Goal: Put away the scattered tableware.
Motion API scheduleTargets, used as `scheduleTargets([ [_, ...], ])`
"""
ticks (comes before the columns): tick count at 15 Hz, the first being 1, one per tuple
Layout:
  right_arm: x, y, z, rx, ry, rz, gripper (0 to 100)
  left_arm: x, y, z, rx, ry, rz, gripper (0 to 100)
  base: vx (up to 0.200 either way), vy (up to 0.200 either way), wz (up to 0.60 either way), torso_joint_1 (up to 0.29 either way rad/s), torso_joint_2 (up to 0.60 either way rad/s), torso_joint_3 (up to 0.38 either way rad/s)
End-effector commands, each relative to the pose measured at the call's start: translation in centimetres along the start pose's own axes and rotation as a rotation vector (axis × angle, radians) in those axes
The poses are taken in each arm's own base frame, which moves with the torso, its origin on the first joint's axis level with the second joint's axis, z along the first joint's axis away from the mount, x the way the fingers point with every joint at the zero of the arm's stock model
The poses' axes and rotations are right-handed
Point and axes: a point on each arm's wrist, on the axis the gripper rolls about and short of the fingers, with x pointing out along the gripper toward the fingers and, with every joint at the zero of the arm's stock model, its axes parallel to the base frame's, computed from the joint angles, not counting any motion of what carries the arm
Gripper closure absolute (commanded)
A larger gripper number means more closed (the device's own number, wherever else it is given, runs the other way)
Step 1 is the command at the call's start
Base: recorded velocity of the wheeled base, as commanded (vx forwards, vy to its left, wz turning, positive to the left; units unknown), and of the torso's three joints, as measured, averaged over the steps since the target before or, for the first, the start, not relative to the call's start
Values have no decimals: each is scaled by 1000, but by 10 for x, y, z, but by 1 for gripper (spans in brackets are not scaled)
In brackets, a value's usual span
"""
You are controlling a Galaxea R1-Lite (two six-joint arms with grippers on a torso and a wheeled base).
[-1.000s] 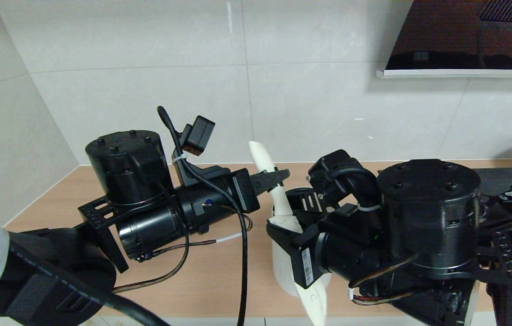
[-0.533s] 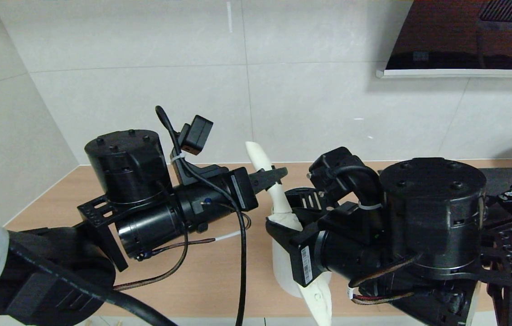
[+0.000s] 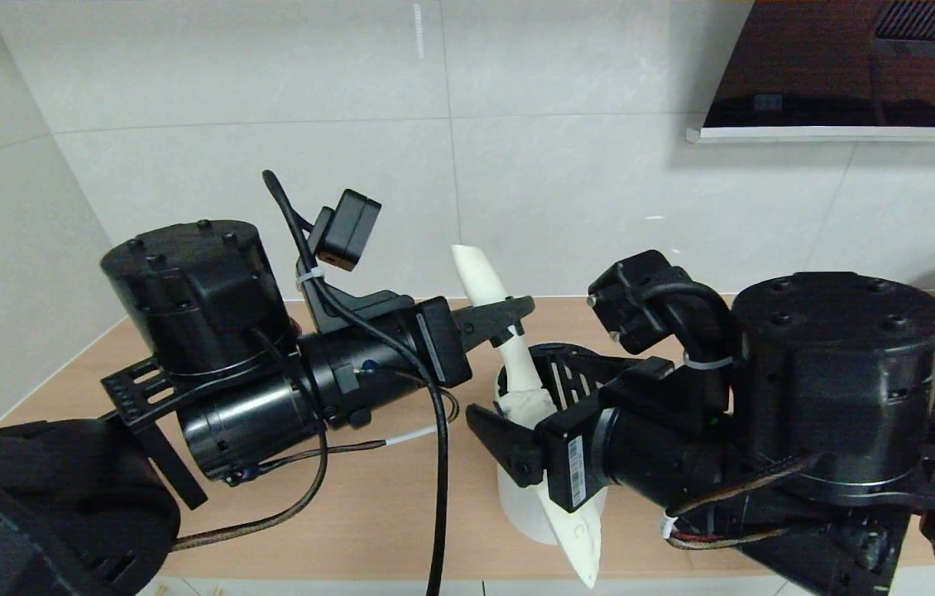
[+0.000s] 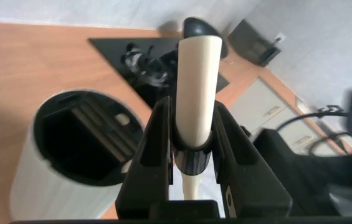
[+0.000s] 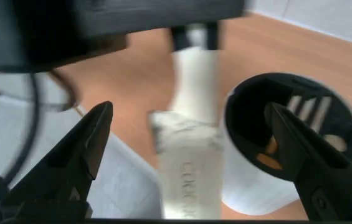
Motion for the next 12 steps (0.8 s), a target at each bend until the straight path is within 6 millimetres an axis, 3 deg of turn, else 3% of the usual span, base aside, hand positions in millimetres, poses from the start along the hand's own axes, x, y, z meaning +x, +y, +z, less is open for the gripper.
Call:
scheduleTargets([
  [1,-19,-11,14,9,-51,-16,0,-9,-11,11,23,-42,-26,100,0,0,0,0,0,0],
  [5,-33,-35,32,2,-123,-89,0,-17,-3,28,275,-104,10,100,0,0,0,0,0,0],
  [7,-38,-45,39,-7,-149,-119,0,-22,-3,44,366,-225,-10,100,0,0,0,0,0,0],
  [9,-40,-52,43,-9,-162,-143,0,-18,-6,56,416,-314,-79,100,0,0,0,0,0,0],
  [12,-37,-55,41,-12,-154,-155,0,-8,-6,59,465,-312,-203,100,0,0,0,0,0,0],
])
